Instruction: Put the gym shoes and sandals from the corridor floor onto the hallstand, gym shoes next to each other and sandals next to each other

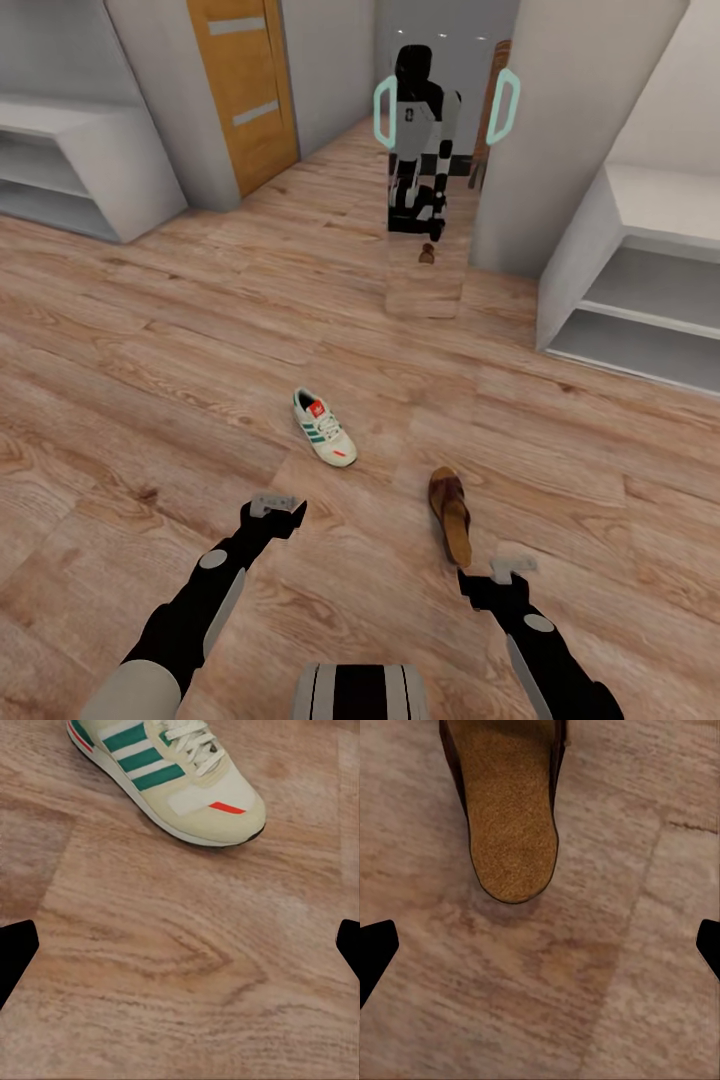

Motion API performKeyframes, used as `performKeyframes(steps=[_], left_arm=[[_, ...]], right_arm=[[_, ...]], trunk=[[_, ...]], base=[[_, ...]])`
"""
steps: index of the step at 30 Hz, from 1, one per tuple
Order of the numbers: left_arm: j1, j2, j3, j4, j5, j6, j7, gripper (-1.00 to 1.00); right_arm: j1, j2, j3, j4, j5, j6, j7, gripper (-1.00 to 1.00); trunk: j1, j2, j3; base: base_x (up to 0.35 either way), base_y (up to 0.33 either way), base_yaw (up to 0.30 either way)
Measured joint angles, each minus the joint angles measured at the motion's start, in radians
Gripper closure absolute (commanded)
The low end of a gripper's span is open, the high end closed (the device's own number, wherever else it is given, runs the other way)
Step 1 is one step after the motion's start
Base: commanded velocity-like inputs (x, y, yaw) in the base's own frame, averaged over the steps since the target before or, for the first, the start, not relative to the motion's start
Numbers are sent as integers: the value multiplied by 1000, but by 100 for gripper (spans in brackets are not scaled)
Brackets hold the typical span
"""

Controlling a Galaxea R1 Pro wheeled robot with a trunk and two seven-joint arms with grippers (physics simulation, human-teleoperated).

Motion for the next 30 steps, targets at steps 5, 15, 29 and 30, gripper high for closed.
performKeyframes(steps=[5, 15, 29, 30], left_arm=[[0, 0, 0, 0, 0, -3, 0, -100], [1, 0, 2, -1, 1, -45, 0, -100], [0, -43, -4, 4, -4, -124, 0, -100], [0, -46, -4, 5, -5, -125, 0, -100]], right_arm=[[0, 0, -1, 0, 0, 0, 0, -100], [0, 1, -1, 1, 0, 0, 0, -100], [0, 0, -2, 0, 0, 0, 0, -100], [0, 0, -2, 0, 0, 0, 0, -100]], trunk=[[0, 0, 0], [0, 0, 0], [0, 0, 0], [0, 0, 0]], base=[[85, 12, 0], [17, 2, 0], [108, 0, 0], [236, 0, 0]])
